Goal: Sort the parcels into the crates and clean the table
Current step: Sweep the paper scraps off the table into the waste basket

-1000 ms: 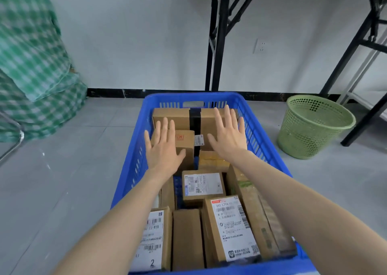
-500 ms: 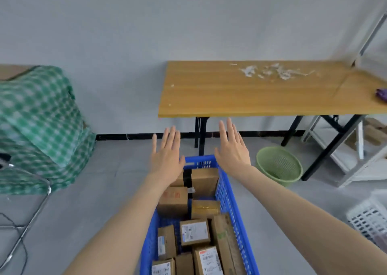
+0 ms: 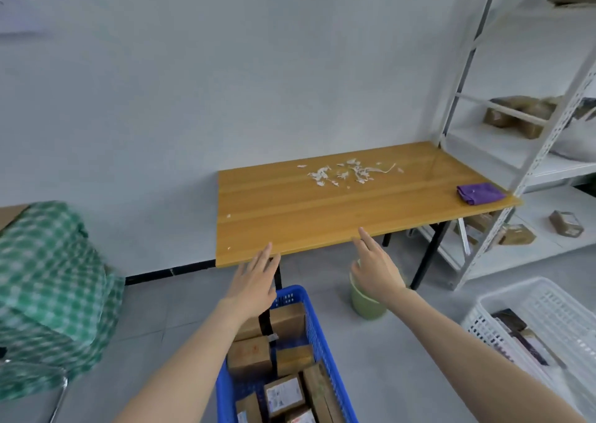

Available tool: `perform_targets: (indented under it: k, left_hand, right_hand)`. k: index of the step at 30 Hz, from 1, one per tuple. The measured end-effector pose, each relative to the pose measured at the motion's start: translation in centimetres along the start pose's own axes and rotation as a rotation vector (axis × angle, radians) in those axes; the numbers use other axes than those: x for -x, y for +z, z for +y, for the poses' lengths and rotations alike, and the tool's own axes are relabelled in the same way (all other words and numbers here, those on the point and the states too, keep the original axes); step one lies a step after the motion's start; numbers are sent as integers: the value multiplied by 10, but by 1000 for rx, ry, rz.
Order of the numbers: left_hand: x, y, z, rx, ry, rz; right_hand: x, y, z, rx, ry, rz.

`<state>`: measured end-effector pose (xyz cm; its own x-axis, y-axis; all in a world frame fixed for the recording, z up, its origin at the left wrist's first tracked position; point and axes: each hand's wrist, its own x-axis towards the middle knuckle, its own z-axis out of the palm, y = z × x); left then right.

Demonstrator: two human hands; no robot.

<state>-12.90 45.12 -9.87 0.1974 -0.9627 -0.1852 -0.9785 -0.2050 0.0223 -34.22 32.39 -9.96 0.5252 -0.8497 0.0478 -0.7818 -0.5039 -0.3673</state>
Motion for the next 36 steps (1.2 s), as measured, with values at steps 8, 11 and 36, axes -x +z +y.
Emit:
perform_targets:
  k: [8,11,36]
  left_hand:
    - [-77,-18,88,49,-64,55]
    - [-113,-27,134,83,-93,77]
    - [-371,63,257,255,-18,-219]
  right_hand:
    - [-4,-40,126,-11,6,42]
    - [-18,-63,186,29,24,38]
    - [-235,-19,403,2,46,-346]
